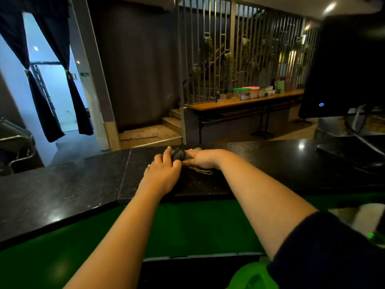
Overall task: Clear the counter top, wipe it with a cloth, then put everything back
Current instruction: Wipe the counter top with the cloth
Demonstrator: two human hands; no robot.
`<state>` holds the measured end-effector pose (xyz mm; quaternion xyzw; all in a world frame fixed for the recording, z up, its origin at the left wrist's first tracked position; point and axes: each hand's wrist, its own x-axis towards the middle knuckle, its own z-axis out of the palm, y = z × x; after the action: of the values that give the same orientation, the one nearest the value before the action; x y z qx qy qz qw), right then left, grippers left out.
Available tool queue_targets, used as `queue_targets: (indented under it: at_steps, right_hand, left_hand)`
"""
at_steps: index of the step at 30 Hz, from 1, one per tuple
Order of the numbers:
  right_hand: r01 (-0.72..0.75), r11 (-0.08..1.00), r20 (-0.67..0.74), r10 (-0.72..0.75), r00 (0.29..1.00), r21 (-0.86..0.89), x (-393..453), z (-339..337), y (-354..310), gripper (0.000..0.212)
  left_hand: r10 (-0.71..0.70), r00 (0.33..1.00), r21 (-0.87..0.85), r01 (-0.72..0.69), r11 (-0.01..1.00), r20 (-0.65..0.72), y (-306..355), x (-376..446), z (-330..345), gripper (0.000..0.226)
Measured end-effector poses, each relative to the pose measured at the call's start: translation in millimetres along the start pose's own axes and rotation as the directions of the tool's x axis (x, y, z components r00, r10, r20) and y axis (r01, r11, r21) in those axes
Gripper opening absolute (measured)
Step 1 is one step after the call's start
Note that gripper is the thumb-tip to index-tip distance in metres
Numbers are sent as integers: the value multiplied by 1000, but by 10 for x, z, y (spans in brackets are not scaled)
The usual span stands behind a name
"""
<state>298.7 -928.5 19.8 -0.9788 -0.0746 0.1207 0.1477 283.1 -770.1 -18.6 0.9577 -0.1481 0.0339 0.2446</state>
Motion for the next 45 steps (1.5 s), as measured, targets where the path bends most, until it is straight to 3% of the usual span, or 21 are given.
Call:
queue_targets:
  at_steps: [6, 9, 13, 16, 18, 24, 28, 31, 36, 41, 45]
  right_hand:
    - [-248, 968, -195, 249, 949, 31, -495, 62, 487, 51]
    - [-322, 945, -225, 327, 918, 59, -654, 200, 375, 58]
    - [-174, 985, -271, 171, 947, 17, -752, 440, -135, 60]
    - [63, 998, -173, -63, 983, -10, -852, 505, -403, 57]
    - [140, 990, -104, -140, 985, -9, -900, 442, -409, 49]
    - [-168, 982, -231, 144, 962, -87, -439, 444, -553, 61]
    - [-65, 988, -211, 34, 977, -142, -203, 561, -1077, 64]
    - [17, 987, -159, -43, 986, -162, -118, 618, -1404, 64]
    - [294, 954, -42, -296, 954, -61, -235, 677, -1684, 54]
    - [214, 973, -83, -221, 972, -84, 45, 669, -1791, 54]
    - [202, 966, -125, -223, 967, -160, 238, 879, -2281, 63]
  left_hand:
    - [-57, 998, -117, 57, 992, -2, 72, -92, -95, 59]
    - [-29, 999, -146, 24, 989, -34, 92, -161, -105, 57]
    - [31, 966, -200, -84, 976, -257, 104, -305, -192, 45]
    - [32, 960, -59, -50, 997, -279, -81, -436, -347, 39]
    - [32, 962, 71, -13, 997, -272, -293, -559, -471, 37]
    - [-60, 945, 276, 154, 949, -320, -1132, -1035, -873, 38]
    - [-141, 931, 312, 251, 916, -336, -1525, -1235, -988, 37]
    - [-116, 928, 341, 243, 908, -353, -1520, -1257, -938, 36]
    - [-99, 938, 259, 192, 947, -332, -1580, -1265, -997, 35]
    - [-196, 895, 342, 345, 874, -402, -1919, -1523, -1179, 39]
    - [-177, 890, 330, 331, 884, -419, -1995, -1631, -1142, 40]
